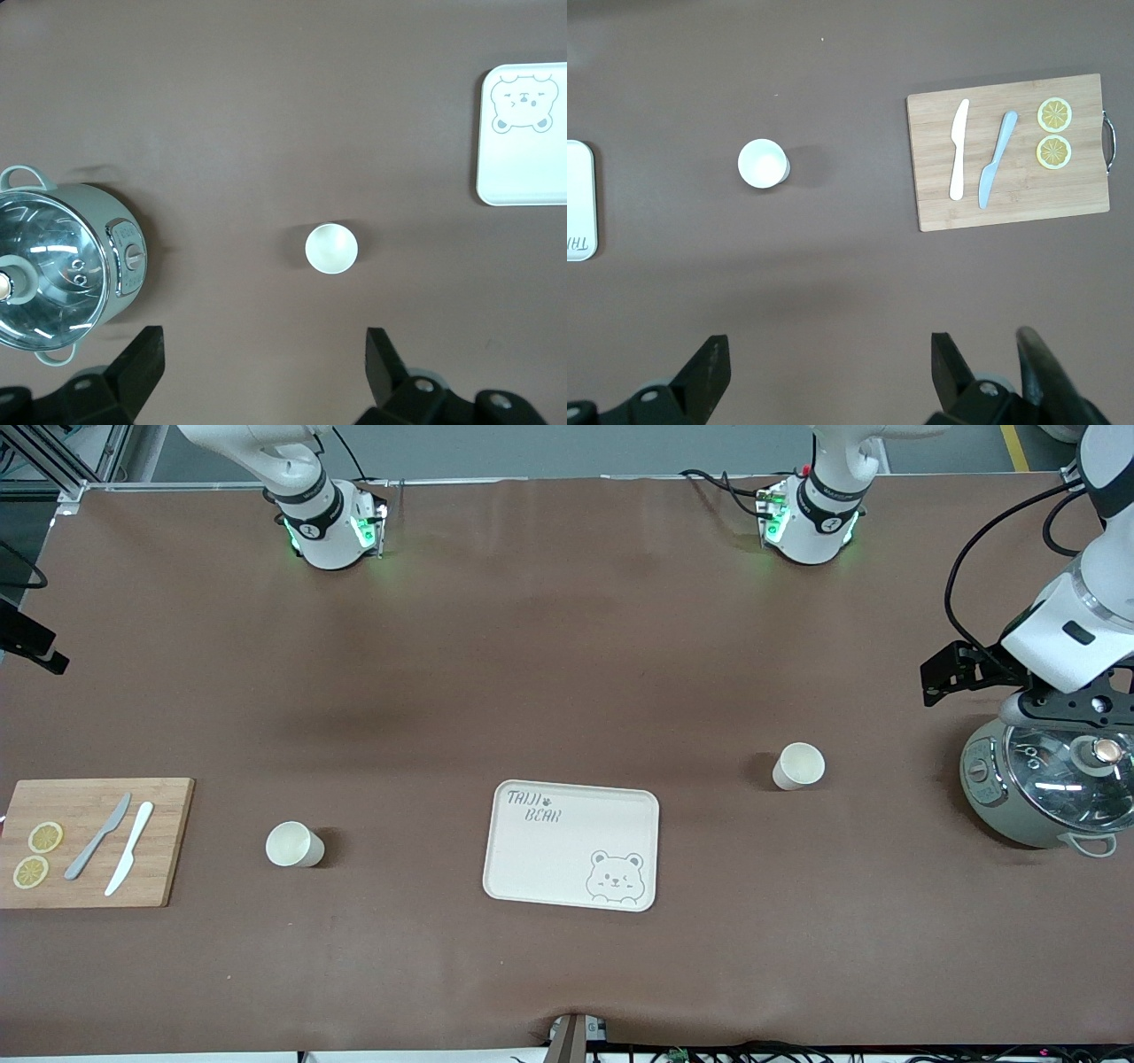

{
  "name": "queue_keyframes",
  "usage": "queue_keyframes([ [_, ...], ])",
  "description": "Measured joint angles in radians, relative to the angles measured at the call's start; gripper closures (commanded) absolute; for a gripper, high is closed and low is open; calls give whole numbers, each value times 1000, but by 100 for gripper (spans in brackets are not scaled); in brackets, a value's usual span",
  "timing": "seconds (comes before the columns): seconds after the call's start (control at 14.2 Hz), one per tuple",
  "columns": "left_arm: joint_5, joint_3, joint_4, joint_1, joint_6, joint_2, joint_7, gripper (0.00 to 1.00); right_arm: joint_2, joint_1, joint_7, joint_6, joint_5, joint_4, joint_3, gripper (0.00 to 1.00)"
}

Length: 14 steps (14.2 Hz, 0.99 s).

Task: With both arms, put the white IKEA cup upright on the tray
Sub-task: 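Move the right gripper toward one white cup while the left gripper reaches the other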

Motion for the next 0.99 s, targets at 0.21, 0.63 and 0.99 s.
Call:
queue_keyframes([
  [0.21,0,0,0,0,14,1,0,0,0,-1,0,5,0,0,0,0],
  [0.63,0,0,-7,3,16,2,0,0,34,-1,0,21,0,-2,5,0],
  [0.99,-44,0,-171,30,84,0,54,0,88,40,-60,49,5,-12,14,0],
])
